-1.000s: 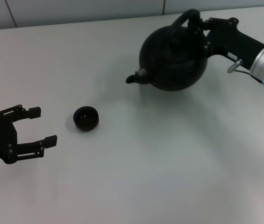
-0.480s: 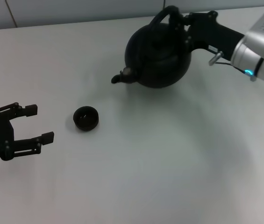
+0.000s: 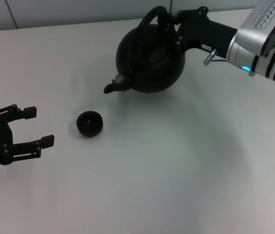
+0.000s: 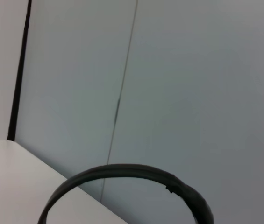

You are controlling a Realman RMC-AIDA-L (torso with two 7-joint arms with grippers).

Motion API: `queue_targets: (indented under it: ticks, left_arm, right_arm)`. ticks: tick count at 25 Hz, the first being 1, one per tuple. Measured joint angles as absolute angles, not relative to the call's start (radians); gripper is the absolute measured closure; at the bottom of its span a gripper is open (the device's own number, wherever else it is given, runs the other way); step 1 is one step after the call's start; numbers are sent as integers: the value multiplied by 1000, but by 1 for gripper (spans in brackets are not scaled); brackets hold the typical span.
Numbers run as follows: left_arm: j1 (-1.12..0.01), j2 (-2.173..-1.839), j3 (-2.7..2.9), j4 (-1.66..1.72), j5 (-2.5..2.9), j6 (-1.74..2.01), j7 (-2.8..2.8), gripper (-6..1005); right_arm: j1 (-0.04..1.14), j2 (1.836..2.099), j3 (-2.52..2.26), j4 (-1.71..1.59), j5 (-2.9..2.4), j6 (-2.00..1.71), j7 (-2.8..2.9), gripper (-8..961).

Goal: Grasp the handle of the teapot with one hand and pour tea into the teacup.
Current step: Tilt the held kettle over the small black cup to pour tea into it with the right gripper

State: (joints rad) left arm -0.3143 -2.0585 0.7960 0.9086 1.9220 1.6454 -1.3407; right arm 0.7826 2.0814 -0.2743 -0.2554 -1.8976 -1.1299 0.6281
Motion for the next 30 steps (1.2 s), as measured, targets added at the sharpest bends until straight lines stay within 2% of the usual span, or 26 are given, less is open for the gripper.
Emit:
queue_targets:
  ticks: [30]
  left_arm:
    - [-314,-2059,785,933,1922,1638,-1364,140]
  right_arm:
    - [828,2085,-364,-282,-1899,-1132,569,872]
